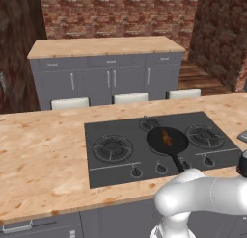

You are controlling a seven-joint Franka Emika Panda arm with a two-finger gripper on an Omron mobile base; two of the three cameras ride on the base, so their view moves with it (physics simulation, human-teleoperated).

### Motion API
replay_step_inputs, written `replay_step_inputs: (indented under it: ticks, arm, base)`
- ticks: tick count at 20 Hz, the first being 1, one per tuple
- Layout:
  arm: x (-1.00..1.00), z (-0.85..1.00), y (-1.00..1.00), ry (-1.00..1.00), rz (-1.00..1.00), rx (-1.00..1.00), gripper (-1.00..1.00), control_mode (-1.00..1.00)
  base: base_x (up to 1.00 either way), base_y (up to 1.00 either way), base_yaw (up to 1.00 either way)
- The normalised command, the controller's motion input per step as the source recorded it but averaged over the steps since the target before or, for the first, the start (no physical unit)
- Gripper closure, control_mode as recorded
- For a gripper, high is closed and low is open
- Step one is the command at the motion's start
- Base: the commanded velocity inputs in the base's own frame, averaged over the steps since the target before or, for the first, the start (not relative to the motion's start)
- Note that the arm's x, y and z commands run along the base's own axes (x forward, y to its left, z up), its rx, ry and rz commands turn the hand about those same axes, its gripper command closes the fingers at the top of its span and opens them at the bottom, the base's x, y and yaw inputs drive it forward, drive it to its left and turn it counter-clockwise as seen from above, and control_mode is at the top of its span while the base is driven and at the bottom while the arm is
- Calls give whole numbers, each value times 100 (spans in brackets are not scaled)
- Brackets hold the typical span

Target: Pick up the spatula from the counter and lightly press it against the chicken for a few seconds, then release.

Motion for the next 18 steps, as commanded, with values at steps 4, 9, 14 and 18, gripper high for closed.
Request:
replay_step_inputs:
  ticks: [4,9,14,18]
  arm:
    - [0,-5,-25,2,-4,0,-100,-100]
    - [2,-9,-24,6,-5,0,-100,-100]
    - [1,-16,-16,9,-3,0,-100,-100]
    - [0,-15,-11,2,0,0,-100,-100]
  base:
    - [0,0,0]
    - [0,0,0]
    - [0,0,0]
    - [0,0,0]
